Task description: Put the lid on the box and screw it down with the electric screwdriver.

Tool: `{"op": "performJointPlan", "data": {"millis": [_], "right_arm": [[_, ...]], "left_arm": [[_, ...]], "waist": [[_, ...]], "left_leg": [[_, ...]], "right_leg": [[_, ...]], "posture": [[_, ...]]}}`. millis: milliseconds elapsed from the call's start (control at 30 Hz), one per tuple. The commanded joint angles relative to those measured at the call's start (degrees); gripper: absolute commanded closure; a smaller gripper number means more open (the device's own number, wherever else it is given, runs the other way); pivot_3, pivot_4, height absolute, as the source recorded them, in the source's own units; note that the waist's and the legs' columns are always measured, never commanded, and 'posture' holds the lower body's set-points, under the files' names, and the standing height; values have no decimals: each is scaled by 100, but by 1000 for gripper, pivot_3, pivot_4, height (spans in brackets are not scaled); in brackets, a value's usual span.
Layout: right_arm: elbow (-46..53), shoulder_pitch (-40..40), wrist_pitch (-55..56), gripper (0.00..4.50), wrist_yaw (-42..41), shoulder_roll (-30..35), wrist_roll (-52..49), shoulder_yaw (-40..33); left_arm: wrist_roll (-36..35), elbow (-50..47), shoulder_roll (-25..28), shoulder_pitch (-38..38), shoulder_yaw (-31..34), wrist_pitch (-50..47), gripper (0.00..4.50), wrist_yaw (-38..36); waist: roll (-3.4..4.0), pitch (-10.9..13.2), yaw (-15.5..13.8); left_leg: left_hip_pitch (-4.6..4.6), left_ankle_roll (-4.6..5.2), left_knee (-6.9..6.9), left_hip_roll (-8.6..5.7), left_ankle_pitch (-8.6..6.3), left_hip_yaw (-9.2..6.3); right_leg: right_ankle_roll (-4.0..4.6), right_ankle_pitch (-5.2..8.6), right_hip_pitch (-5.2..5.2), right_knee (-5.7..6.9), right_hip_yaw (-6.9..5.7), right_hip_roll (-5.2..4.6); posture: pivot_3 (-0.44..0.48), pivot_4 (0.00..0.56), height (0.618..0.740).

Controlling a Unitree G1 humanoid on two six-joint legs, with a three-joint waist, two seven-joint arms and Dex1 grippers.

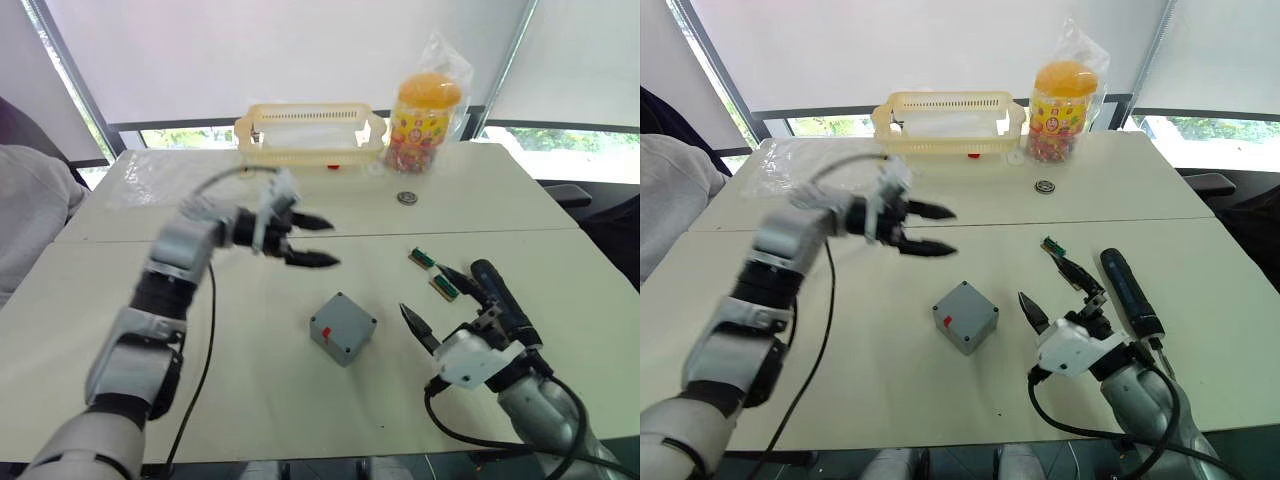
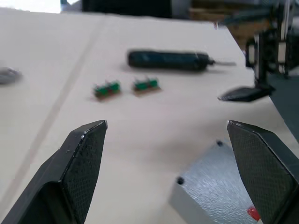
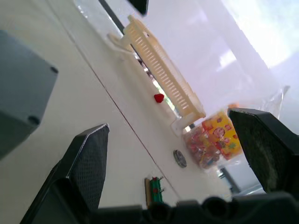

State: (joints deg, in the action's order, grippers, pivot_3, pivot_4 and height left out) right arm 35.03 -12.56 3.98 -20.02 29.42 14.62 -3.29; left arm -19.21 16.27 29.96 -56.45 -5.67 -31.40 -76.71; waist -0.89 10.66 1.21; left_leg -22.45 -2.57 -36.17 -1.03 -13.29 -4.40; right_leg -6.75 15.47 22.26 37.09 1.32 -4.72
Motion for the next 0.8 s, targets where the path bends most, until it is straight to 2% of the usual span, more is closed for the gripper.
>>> {"op": "performJointPlan", "data": {"millis": [33, 133, 233, 367, 600, 800], "right_arm": [[536, 52, -1334, 70, -708, -127, -1606, -116], [572, 132, -1933, 70, -924, -141, -2170, -146], [423, 115, -2081, 70, -1148, 102, -2072, 83], [353, -17, -2191, 70, -1368, 356, -2059, 229], [194, -46, -2225, 70, -1436, 429, -1883, 582], [-493, 217, -1852, 70, -1394, 414, -1451, 1071]], "left_arm": [[277, 2, 301, 432, -27, 205, 290, 272], [843, 252, 343, 769, -301, 900, 290, 709], [1188, 696, 53, 927, -431, 1486, 290, 1223], [1400, 1053, -187, 1103, -511, 1960, 290, 1491], [1453, 787, -452, 1497, -654, 1946, 290, 1557], [1693, 470, -659, 1835, -1033, 2006, 290, 1578]], "waist": [[6, -3, -15], [2, -1, -60], [-5, 3, -121], [-6, 4, -145], [-6, 4, -66], [-5, 3, -57]], "left_leg": [[1, 0, 1, 0, 0, -1], [0, 0, -2, 0, 0, -1], [-9, 0, -7, -2, 0, -4], [-12, 0, -4, -5, 0, 2], [-11, 0, -1, -3, 0, 0], [-11, 0, -1, -3, 0, 1]], "right_leg": [[0, 1, 1, 2, -1, 0], [1, 1, 2, 8, -1, 0], [2, 0, 4, 5, -6, -2], [1, 0, 6, -4, -5, -5], [0, 0, 11, 0, -6, -3], [0, 0, 9, -1, -6, -4]], "posture": [[0, 150, 740], [0, 150, 740], [0, 150, 740], [0, 150, 740], [0, 150, 740], [0, 150, 740]]}}
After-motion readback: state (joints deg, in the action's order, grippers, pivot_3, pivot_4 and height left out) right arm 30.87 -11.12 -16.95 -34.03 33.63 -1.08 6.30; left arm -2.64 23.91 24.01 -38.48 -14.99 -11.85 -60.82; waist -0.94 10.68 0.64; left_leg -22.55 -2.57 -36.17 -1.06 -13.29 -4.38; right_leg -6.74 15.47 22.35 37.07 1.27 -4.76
